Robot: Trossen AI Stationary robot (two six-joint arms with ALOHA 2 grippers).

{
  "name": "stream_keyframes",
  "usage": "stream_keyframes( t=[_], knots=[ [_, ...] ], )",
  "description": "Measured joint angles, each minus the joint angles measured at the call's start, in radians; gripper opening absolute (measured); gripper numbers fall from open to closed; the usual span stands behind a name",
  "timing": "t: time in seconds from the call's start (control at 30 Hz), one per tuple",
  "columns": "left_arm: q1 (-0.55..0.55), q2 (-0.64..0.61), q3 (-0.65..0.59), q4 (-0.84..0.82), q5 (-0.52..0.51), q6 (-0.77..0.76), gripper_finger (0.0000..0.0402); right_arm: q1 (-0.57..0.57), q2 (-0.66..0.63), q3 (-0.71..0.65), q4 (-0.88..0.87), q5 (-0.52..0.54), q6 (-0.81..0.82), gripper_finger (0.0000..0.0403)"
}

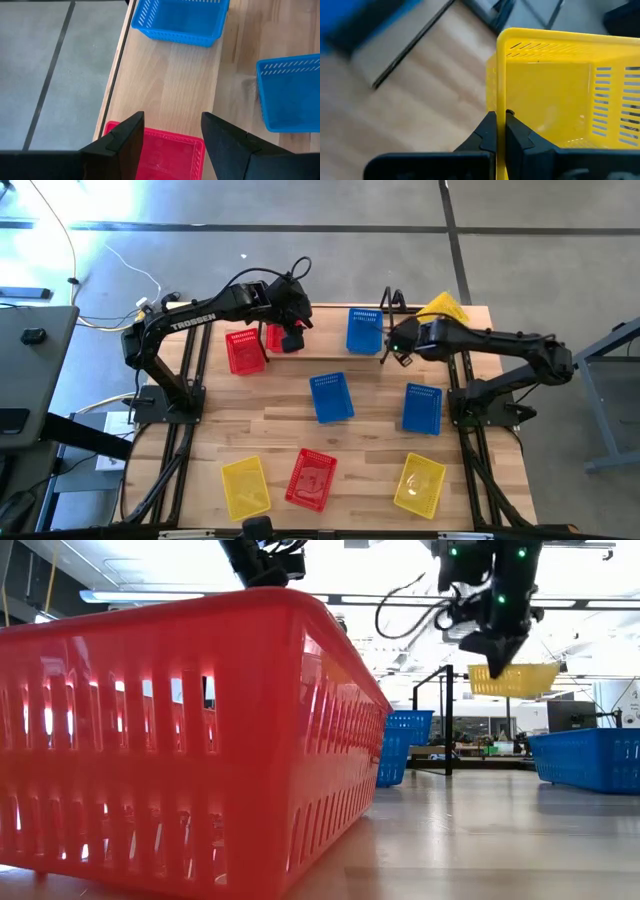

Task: Stack baskets on shelf by color
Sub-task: Put the top right yellow bin on the shelf

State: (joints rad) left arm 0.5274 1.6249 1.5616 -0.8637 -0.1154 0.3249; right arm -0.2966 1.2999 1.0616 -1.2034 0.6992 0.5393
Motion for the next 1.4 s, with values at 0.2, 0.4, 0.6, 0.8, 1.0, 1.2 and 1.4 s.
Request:
stream_keyframes(
  t=[0.2, 0.4, 0.6, 0.8, 1.0, 1.2, 1.4],
  knots=[
    [0.000, 0.000, 0.000, 0.000, 0.000, 0.000, 0.0186, -0.048, 0.000, 0.117, 0.053, 0.098, -0.110, 0.0000],
    [0.000, 0.000, 0.000, -0.015, 0.000, -0.018, 0.0186, -0.092, 0.000, 0.202, 0.211, 0.112, -0.332, 0.0000],
    [0.000, -0.027, 0.000, -0.067, -0.001, -0.044, 0.0186, -0.103, 0.000, 0.259, 0.378, 0.108, -0.522, 0.0000],
    [0.000, -0.062, 0.000, -0.137, 0.000, -0.066, 0.0186, -0.090, 0.025, 0.302, 0.539, 0.066, -0.666, 0.0000],
    [0.000, -0.088, 0.000, -0.236, 0.000, -0.097, 0.0186, -0.052, 0.135, 0.393, 0.558, 0.052, -0.775, 0.0000],
    [0.000, -0.109, 0.000, -0.339, -0.001, -0.131, 0.0186, -0.028, 0.266, 0.494, 0.547, -0.051, -0.816, 0.0000],
    [0.000, -0.120, 0.000, -0.425, 0.000, -0.139, 0.0186, -0.021, 0.362, 0.551, 0.509, -0.134, -0.869, 0.0000]
  ],
)
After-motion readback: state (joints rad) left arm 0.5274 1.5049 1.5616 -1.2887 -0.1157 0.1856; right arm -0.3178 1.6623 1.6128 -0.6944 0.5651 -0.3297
